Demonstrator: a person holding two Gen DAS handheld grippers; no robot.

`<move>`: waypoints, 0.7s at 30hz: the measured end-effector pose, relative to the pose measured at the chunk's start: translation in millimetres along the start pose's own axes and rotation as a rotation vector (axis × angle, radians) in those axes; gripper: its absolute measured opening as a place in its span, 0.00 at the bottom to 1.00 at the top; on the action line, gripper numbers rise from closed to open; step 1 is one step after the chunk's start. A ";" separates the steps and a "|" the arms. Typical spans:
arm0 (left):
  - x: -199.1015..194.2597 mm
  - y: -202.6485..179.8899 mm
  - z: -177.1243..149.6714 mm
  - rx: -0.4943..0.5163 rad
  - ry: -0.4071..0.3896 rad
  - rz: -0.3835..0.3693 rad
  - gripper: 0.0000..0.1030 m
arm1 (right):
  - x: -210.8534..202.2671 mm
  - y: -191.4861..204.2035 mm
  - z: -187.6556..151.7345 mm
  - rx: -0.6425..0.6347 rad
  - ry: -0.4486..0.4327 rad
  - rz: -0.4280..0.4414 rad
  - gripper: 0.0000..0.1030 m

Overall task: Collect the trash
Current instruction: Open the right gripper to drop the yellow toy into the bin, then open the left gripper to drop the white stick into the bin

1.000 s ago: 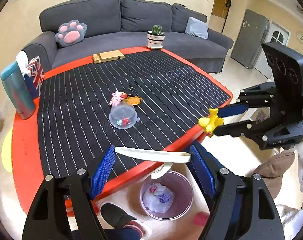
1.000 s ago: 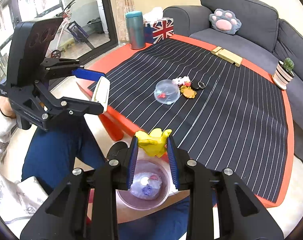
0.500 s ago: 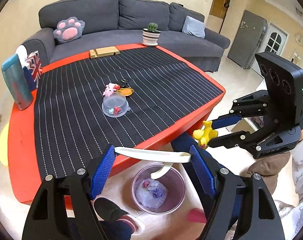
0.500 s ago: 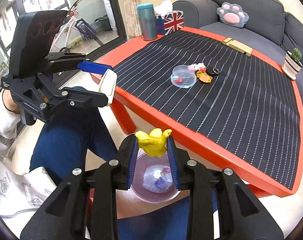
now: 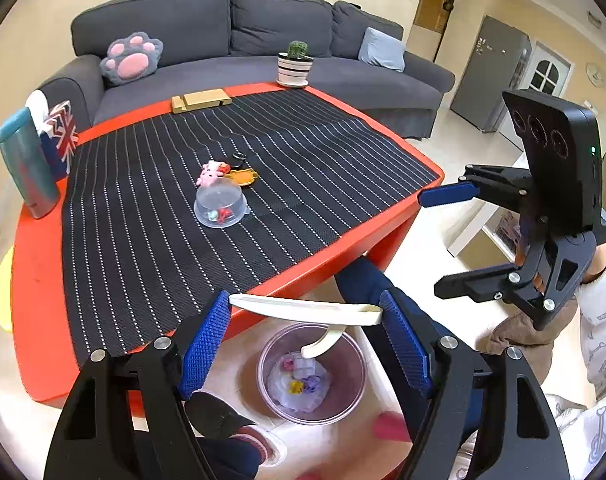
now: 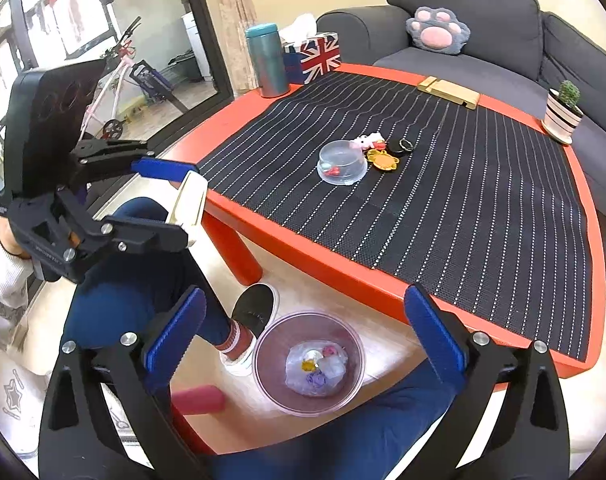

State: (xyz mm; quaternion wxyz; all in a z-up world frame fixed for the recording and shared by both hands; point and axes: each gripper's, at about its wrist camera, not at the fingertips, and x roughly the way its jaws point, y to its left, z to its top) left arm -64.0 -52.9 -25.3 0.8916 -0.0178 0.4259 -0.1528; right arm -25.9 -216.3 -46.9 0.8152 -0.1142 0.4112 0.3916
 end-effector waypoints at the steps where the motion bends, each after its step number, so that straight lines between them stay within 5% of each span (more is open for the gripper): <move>1: 0.0 -0.6 -0.2 0.001 0.001 -0.002 0.72 | -0.1 -0.5 0.1 0.005 0.000 -0.002 0.96; 21: 3.7 -19.9 0.2 0.047 0.014 -0.034 0.72 | -20.7 -16.5 -1.5 0.094 -0.049 -0.083 0.96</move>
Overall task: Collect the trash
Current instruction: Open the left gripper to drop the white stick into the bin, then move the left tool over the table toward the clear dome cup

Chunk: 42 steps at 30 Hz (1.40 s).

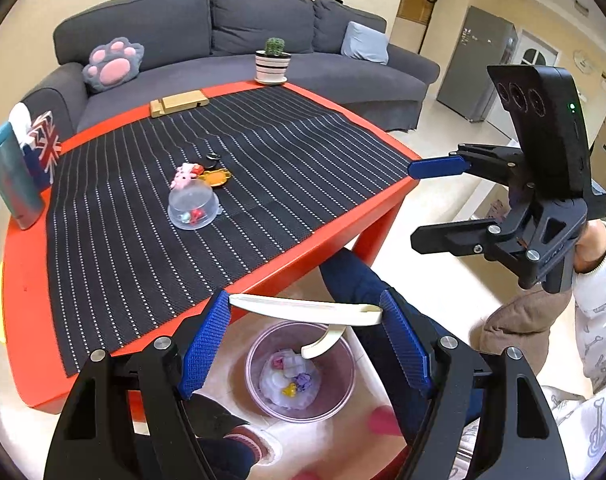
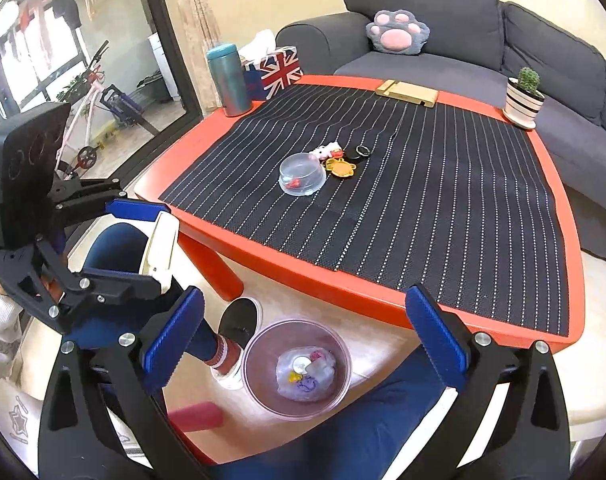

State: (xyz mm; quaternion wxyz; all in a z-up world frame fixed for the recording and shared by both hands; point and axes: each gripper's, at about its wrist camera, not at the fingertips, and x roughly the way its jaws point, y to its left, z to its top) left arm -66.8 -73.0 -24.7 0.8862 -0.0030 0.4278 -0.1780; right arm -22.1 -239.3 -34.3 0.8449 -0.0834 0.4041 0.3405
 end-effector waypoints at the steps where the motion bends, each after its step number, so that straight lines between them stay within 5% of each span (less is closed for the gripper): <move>1: 0.2 -1.1 0.4 0.003 0.001 -0.003 0.72 | -0.8 -0.2 -0.3 0.001 -0.003 0.000 0.96; 9: 3.1 -8.1 1.8 0.009 0.002 -0.030 0.72 | -7.7 -6.7 -1.0 0.022 -0.021 -0.003 0.96; 11: 4.0 -9.2 1.5 0.010 0.000 -0.030 0.77 | -8.6 -7.6 -1.7 0.026 -0.023 -0.003 0.96; 12: 4.1 -8.7 1.3 0.006 -0.005 -0.030 0.88 | -8.6 -8.3 -1.5 0.028 -0.024 -0.003 0.96; 15: 5.4 -5.8 0.6 -0.009 -0.011 -0.019 0.92 | -8.0 -8.6 -2.6 0.030 -0.022 -0.004 0.96; 42: 3.4 20.5 7.4 -0.081 -0.033 0.041 0.93 | 1.0 -5.3 -1.6 0.026 -0.011 0.002 0.96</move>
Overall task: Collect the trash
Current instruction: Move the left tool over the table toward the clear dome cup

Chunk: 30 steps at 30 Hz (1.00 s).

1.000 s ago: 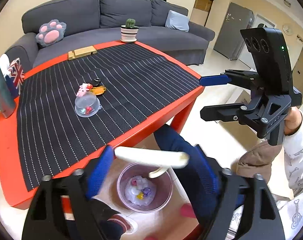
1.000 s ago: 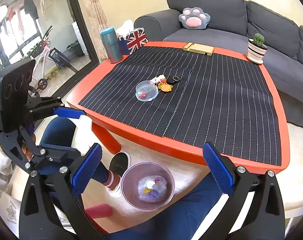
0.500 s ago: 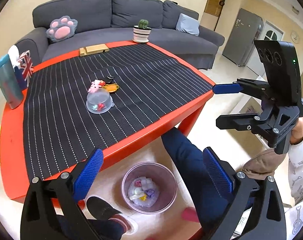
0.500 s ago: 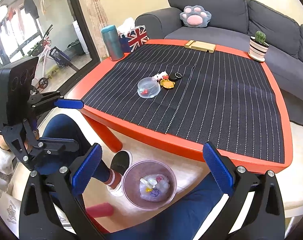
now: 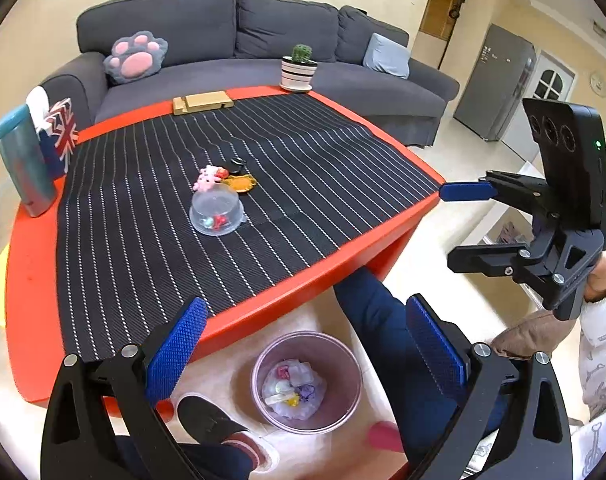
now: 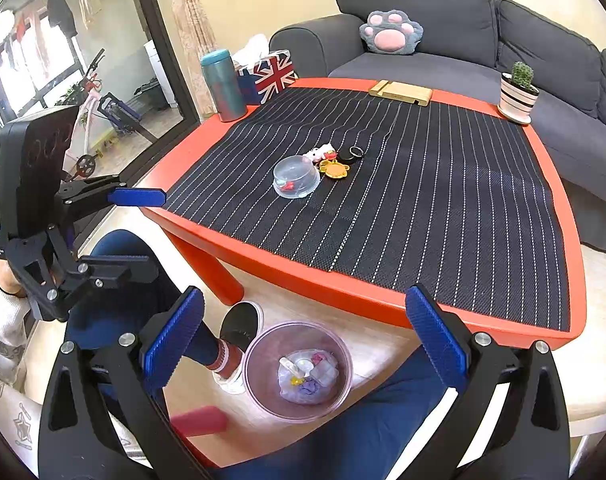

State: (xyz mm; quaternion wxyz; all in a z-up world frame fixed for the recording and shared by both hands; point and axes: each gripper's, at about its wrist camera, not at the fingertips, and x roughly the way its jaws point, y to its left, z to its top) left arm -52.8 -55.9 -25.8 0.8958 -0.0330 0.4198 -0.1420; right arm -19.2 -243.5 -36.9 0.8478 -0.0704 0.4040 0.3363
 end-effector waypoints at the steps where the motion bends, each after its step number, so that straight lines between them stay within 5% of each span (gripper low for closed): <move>1: 0.4 1.9 2.2 -0.001 -0.003 0.007 0.93 | 0.3 -0.4 1.5 -0.001 -0.002 -0.002 0.96; 30: 87.5 68.2 79.0 -0.010 0.131 0.112 0.93 | 23.3 -22.4 27.6 -0.003 0.039 -0.026 0.96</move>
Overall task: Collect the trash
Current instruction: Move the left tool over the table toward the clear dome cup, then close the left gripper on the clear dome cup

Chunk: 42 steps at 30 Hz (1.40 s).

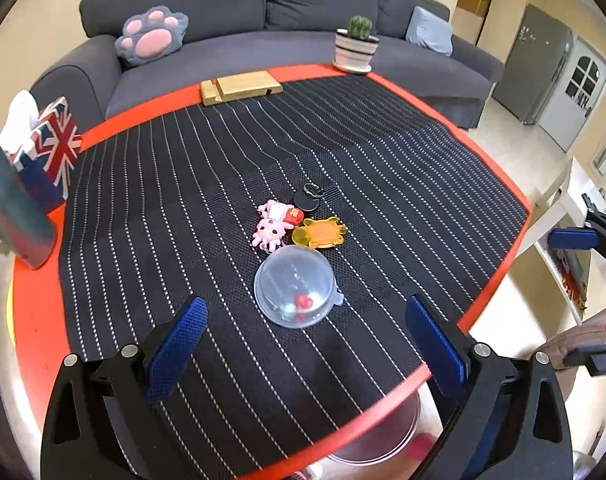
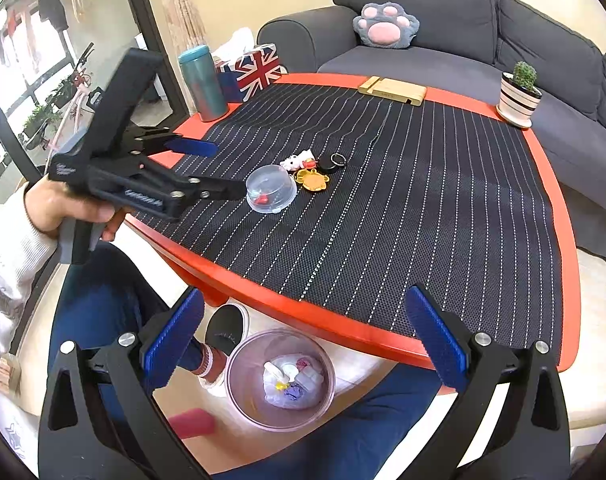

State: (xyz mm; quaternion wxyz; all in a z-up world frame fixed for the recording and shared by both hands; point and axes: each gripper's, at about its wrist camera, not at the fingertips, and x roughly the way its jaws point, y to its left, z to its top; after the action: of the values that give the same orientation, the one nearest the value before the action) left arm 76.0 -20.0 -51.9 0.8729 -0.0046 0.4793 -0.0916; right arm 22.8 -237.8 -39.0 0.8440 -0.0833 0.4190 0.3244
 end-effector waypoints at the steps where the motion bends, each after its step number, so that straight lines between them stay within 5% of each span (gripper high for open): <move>1: 3.9 0.4 1.8 -0.001 0.011 0.005 0.93 | 0.1 -0.6 -0.1 0.001 0.001 0.000 0.96; 15: 35.0 -3.2 5.5 -0.004 0.057 0.018 0.91 | 2.0 -4.2 -3.0 0.006 0.008 -0.001 0.96; 25: 41.6 -1.4 1.7 -0.011 0.070 -0.004 0.50 | 4.0 -5.9 -5.5 0.010 0.014 0.001 0.96; 42: 9.4 7.9 -5.2 -0.012 0.011 0.015 0.50 | 18.0 -3.2 12.3 -0.021 0.026 -0.008 0.96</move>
State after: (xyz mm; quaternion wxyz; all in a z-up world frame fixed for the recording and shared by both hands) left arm 77.8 -13.3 -63.4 0.8708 -0.0056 0.4847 -0.0824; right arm 40.8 -226.6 -45.3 0.8389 -0.0981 0.4259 0.3243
